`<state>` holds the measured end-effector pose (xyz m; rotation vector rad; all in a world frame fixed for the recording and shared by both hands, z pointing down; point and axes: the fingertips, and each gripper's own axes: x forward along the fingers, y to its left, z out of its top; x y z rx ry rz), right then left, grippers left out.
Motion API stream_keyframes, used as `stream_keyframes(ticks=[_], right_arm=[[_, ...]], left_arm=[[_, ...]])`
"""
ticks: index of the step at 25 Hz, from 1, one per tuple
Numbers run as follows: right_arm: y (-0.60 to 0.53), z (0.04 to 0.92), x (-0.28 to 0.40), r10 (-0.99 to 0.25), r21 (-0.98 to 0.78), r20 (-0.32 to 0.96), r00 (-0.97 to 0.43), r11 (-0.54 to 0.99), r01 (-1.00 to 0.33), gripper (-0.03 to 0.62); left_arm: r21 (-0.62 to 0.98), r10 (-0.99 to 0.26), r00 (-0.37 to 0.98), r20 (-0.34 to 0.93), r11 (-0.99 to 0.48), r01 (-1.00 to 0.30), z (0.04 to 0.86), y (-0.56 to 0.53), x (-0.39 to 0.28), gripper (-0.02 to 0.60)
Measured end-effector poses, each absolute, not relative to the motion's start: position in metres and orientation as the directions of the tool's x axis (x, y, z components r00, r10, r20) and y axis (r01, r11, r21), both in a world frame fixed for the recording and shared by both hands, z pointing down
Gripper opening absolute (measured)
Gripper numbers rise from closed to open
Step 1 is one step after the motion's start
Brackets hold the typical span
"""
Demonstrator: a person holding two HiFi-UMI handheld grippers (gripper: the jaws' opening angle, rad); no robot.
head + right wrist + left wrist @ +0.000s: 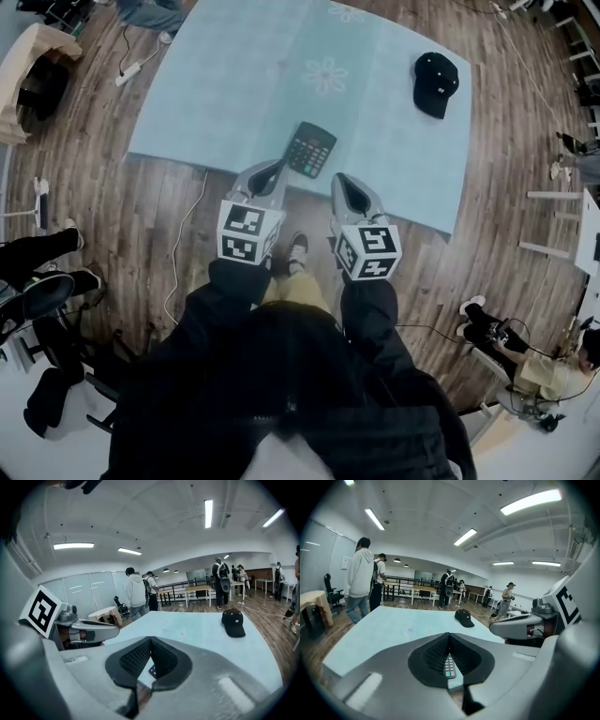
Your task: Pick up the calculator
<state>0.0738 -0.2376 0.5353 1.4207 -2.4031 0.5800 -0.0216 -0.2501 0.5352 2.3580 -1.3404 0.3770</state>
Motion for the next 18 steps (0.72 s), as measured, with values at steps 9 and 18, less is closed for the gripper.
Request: stream_keyframes(ticks=[9, 18], right_arm=[[-0.269, 0.603, 0.081, -0.715, -0.220, 0.524, -0.462, 0.410, -0.885, -0.003], [-0.300, 0.662, 0.080, -0.651, -0.247, 0.594, -0.473, 0.412, -0.877, -0.003]], left_arm=[[0.255, -0.716, 0.492, 0.495, -0.422, -0.870, 0.601, -0.273, -0.011, -0.003], [0.281, -0.658, 0.470, 0.589, -0.379, -0.882, 0.661, -0.293, -0.006, -0.003]])
